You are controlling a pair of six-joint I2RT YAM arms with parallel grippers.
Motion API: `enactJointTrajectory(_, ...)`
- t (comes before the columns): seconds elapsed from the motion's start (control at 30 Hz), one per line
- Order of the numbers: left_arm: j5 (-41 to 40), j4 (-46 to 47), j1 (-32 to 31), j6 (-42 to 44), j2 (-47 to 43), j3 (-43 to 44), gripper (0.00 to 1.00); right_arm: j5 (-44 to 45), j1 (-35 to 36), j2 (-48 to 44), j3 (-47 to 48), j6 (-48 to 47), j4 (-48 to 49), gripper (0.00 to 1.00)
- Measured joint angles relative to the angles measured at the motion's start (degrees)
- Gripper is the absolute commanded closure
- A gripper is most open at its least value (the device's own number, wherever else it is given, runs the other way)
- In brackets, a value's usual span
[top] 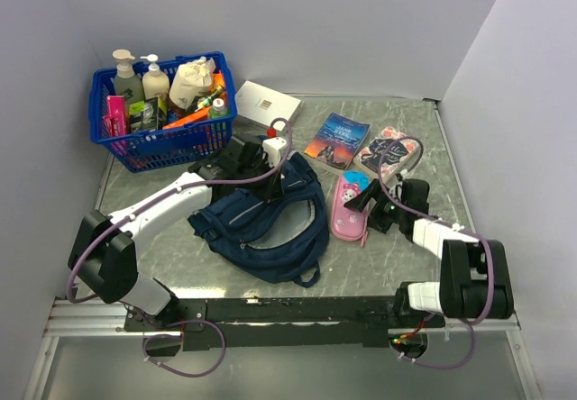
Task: Pack the student bag
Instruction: Pick up the stationery from the center of the board.
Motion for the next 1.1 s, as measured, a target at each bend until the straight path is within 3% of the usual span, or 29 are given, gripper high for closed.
enactJointTrajectory(0.23, 0.0, 0.0, 0.0, -0.1, 0.0, 0.0, 0.99, -1.4, 2.9, -3.6, -4.5, 3.8, 4.2, 0.02)
enactJointTrajectory(0.33, 0.1, -0.1, 0.0, -0.2, 0.1, 0.0, 0.99, -1.3, 4.6, -2.9, -5.4, 5.6, 8.0, 0.07)
enactJointTrajectory(0.63, 0.5, -0.1, 0.0, -0.2, 0.5, 0.0, 0.99, 0.0, 9.2, -0.3, -5.4, 8.5, 20.4, 0.38)
enactJointTrajectory(0.83, 0.5, 0.0, 0.0, -0.2, 0.5, 0.0, 0.99, -2.6, 10.8, 4.6, -5.4, 12.8, 30.9, 0.39)
enactJointTrajectory(0.9, 0.6, 0.0, 0.0, -0.2, 0.5, -0.1, 0.99, -2.6, 11.6, 5.3, -5.4, 13.3, 32.0, 0.44)
enactJointTrajectory(1.03, 0.6, 0.0, 0.1, -0.2, 0.5, -0.1, 0.99, -2.3, 12.7, 6.1, -4.5, 13.4, 31.5, 0.67)
enactJointTrajectory(1.1, 0.6, 0.0, 0.1, -0.2, 0.5, -0.1, 0.99, -1.8, 12.8, 6.1, -4.0, 12.9, 30.4, 0.7)
